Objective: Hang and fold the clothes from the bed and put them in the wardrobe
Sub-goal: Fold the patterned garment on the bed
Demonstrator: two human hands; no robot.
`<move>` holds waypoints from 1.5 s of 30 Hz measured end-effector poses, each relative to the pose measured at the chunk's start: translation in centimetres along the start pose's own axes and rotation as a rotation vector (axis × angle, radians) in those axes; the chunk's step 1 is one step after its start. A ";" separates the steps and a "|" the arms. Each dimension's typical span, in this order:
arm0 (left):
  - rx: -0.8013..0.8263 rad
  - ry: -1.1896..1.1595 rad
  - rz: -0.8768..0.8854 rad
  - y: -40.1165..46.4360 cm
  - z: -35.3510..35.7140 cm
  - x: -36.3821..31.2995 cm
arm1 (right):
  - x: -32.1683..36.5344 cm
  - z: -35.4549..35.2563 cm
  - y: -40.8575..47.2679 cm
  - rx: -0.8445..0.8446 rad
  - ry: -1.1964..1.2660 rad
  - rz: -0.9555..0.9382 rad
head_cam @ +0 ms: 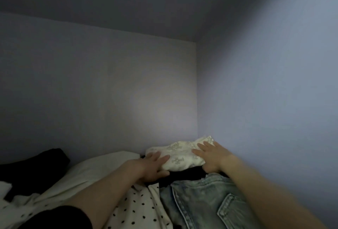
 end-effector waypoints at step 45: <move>-0.475 -0.666 0.495 -48.8 3.2 -25.6 | 17.7 -1.1 -58.9 -0.415 0.538 0.460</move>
Point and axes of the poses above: each hand's wrist, its own y-axis towards the middle knuckle, its own z-axis out of the palm, x = y × z, the point moved 8 cm from there along y, towards the middle knuckle, and after that the axes turned 3 degrees about -z, right-handed, at the moved point
